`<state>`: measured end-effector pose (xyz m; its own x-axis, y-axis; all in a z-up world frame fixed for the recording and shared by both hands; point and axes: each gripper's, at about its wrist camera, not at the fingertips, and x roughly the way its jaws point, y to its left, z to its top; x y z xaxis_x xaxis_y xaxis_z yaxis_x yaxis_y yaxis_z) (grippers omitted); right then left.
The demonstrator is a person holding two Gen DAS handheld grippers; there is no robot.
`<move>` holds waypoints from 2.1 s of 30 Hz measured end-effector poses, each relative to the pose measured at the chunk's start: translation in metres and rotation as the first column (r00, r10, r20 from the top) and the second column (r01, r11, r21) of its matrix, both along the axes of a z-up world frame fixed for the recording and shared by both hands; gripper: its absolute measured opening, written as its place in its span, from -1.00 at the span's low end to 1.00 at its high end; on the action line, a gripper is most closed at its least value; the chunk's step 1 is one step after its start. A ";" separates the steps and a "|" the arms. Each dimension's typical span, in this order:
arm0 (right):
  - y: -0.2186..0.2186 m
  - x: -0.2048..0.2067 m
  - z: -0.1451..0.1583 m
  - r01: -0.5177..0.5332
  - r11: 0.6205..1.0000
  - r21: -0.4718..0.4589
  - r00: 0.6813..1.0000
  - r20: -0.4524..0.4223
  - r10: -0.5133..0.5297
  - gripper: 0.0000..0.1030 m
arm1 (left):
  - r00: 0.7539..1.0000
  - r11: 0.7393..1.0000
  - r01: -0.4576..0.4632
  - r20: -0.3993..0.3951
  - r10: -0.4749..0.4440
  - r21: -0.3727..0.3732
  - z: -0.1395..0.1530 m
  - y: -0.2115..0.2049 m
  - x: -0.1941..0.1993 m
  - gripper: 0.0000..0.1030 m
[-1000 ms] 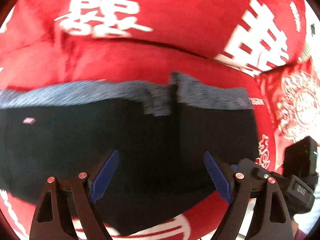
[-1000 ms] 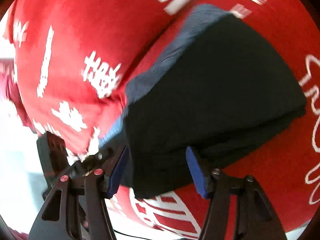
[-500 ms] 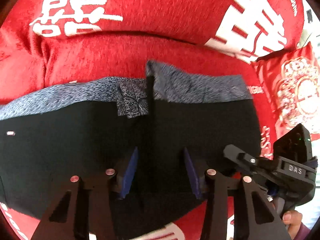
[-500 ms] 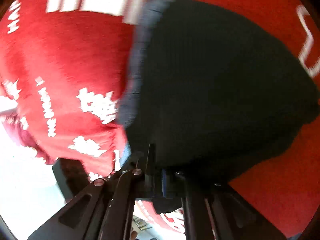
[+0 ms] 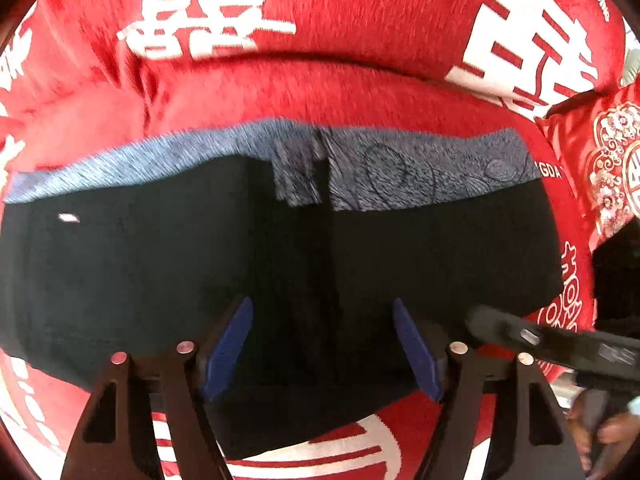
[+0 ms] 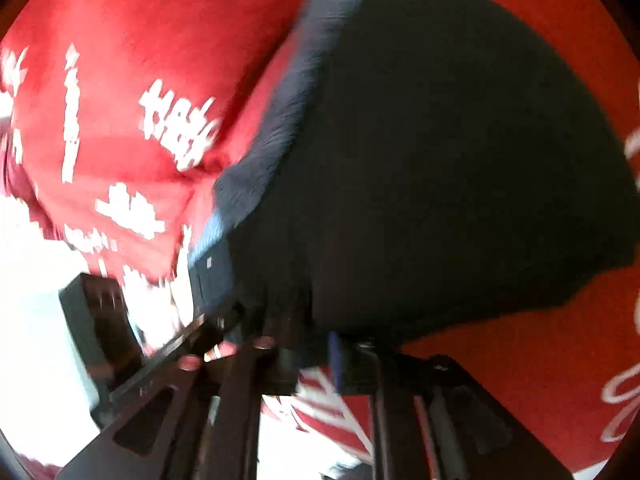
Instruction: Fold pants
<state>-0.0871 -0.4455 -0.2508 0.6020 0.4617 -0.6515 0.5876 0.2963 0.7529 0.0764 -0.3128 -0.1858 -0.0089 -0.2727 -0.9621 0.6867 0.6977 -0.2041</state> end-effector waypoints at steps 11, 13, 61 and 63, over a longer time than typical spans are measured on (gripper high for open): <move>-0.142 -0.037 0.040 0.122 0.974 -0.191 0.992 0.063 -0.111 0.06 | 0.998 0.997 0.007 0.065 -0.002 -0.075 0.033 -0.053 0.015 0.43; -0.156 -0.021 0.015 0.080 0.985 -0.150 0.997 0.021 -0.078 -0.27 | 0.998 0.997 0.012 0.066 -0.006 -0.083 0.029 -0.065 0.011 0.43; 0.086 0.106 0.042 -0.535 0.637 -0.556 0.843 -0.400 0.359 0.61 | 0.970 0.949 -0.244 0.051 0.239 0.198 -0.007 0.117 0.018 0.93; 0.089 0.106 0.042 -0.532 0.639 -0.556 0.844 -0.411 0.346 0.62 | 0.968 0.948 -0.249 0.047 0.245 0.199 -0.008 0.129 0.022 0.93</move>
<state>0.0190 -0.3561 -0.2087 0.2165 0.0553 -0.9747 0.3906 0.9101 0.1384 0.0982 -0.1836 -0.1941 0.0558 -0.0638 -0.9964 0.4905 0.8710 -0.0283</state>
